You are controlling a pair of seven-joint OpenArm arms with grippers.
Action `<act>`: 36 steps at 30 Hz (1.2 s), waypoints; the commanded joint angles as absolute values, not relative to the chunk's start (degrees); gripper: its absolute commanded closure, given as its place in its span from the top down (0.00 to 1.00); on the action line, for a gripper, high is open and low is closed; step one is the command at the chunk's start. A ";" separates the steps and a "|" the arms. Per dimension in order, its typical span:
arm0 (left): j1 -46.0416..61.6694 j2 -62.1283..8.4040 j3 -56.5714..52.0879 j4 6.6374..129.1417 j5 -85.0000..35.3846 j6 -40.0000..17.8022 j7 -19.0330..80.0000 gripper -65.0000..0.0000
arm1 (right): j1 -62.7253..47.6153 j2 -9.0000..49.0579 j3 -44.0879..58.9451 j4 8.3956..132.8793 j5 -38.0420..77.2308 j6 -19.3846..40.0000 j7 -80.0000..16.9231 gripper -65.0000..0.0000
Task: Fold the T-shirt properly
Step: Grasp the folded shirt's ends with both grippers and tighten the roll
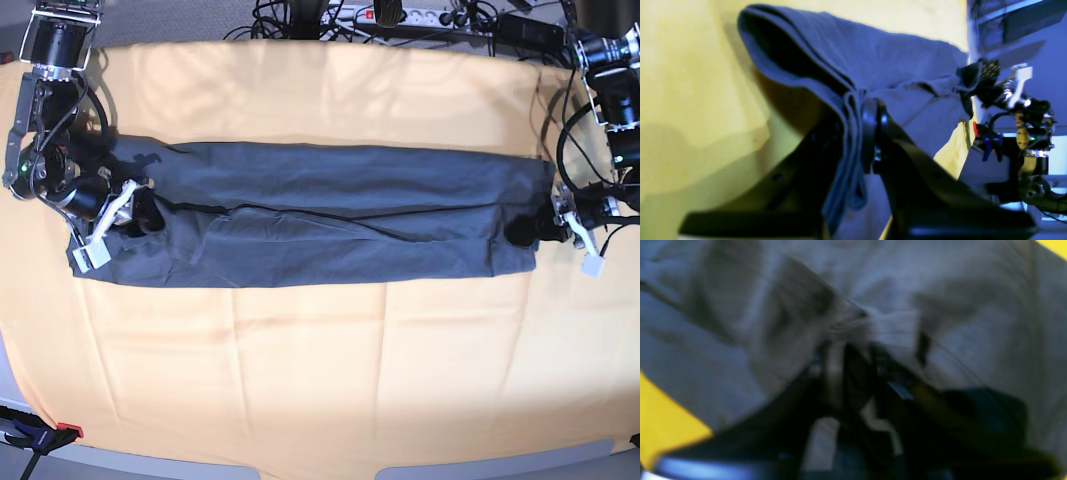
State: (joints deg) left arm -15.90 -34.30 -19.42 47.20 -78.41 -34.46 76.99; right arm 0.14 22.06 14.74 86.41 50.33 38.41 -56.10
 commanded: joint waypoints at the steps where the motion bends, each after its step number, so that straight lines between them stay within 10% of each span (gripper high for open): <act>1: -16.36 -36.82 -19.53 47.13 -76.97 -33.39 78.39 0.00 | 1.87 23.03 15.05 87.18 53.23 38.57 -54.65 0.43; 16: -17.15 -49.30 -19.53 47.13 -80.53 -33.39 77.69 0.00 | 3.31 22.70 15.05 87.18 56.14 38.59 -57.25 0.45; 36: -19.09 -42.74 -19.53 47.27 -85.00 -31.16 80.00 0.00 | 3.40 11.16 14.98 87.15 50.50 40.00 -56.12 0.45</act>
